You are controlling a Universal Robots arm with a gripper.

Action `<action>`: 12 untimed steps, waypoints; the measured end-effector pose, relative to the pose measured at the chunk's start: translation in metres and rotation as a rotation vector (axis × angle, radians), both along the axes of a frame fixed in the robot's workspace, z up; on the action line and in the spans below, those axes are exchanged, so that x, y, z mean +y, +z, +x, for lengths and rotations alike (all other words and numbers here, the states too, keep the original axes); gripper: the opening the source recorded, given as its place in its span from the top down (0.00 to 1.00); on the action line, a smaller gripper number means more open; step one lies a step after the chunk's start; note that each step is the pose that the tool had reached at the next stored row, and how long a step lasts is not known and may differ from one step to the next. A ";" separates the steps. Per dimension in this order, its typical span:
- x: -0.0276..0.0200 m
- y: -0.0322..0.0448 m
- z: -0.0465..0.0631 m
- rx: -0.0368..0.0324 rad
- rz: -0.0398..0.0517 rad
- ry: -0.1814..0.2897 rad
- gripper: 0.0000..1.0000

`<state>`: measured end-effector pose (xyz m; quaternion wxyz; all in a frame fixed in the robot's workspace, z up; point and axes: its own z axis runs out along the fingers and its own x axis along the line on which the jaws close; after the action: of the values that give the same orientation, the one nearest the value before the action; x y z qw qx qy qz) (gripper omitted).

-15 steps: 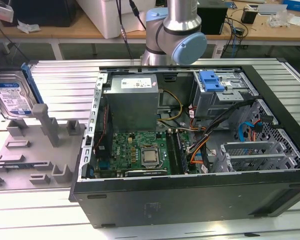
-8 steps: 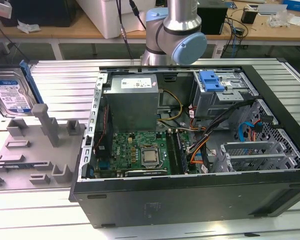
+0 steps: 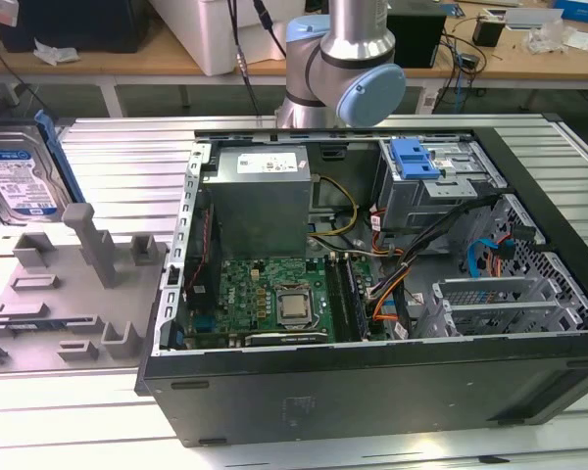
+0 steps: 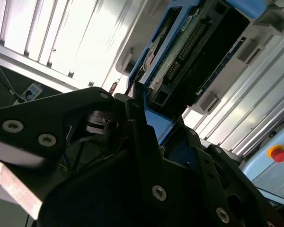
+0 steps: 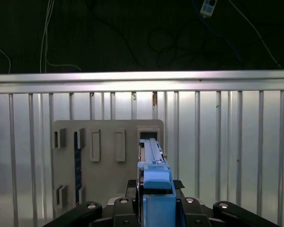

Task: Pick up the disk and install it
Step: 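Pick up the disk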

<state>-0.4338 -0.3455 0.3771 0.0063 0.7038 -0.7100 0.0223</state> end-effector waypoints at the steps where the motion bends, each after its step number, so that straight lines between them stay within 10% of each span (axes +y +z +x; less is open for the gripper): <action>1: 0.0000 0.0009 0.000 0.0000 0.0000 0.000 0.64; 12: 0.0000 0.0181 0.000 -0.0001 -0.0025 0.000 0.64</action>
<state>-0.4338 -0.3455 0.3952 0.0072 0.7038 -0.7100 0.0232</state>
